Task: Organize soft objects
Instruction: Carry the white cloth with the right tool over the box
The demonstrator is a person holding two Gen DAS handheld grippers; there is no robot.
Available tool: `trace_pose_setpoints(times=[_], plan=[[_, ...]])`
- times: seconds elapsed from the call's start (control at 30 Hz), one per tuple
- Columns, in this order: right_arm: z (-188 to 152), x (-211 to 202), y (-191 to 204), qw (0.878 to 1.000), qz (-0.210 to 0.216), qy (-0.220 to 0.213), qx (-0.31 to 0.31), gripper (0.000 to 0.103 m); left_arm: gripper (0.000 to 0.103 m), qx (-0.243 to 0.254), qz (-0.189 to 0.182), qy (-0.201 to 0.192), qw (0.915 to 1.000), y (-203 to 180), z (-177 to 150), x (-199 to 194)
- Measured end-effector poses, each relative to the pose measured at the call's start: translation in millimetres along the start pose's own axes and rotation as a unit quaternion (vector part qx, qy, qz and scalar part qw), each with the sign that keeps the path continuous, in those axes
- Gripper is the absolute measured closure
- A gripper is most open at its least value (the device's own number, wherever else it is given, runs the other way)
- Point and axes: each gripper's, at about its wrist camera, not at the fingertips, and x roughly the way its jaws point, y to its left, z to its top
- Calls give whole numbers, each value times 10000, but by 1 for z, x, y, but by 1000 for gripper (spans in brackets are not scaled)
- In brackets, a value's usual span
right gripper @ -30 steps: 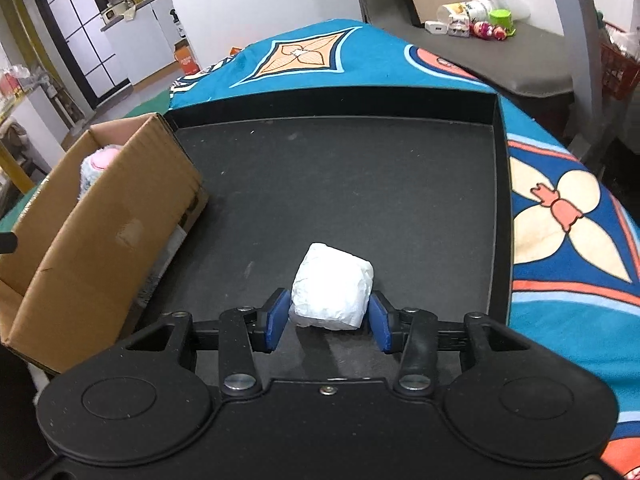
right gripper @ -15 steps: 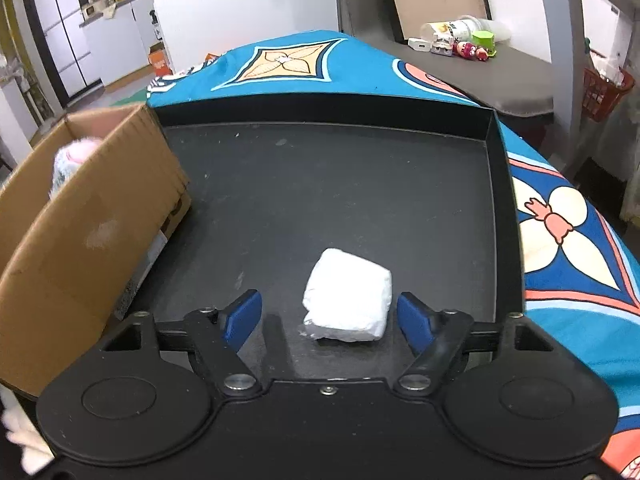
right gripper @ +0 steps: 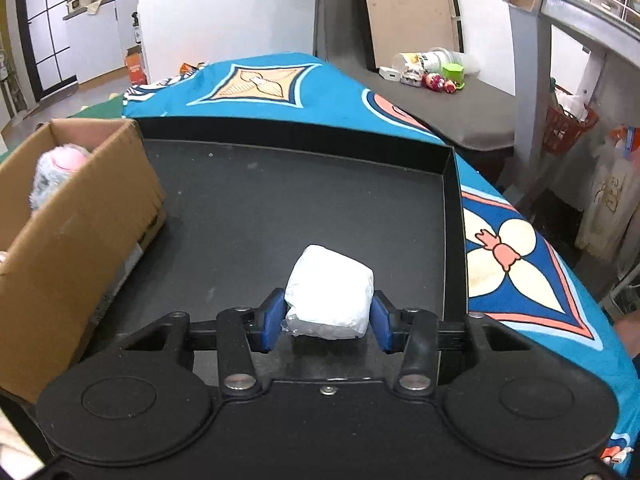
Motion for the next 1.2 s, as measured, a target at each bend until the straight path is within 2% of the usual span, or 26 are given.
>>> trace_pose_setpoints(times=[0.43,0.73,1.2], plan=[[26,-42,20,9971,747,-64,-156,59,14,-41,-162,-207,9996,5,-5,-11],[53,-72,39,9950,876,-250,-401,59,14,-191,-424,-343,9983,13,-8,-15],[72,-94,86,9915,1094,-145,-688,58,14,-328,-817,-444,9951,25,-13,-18]])
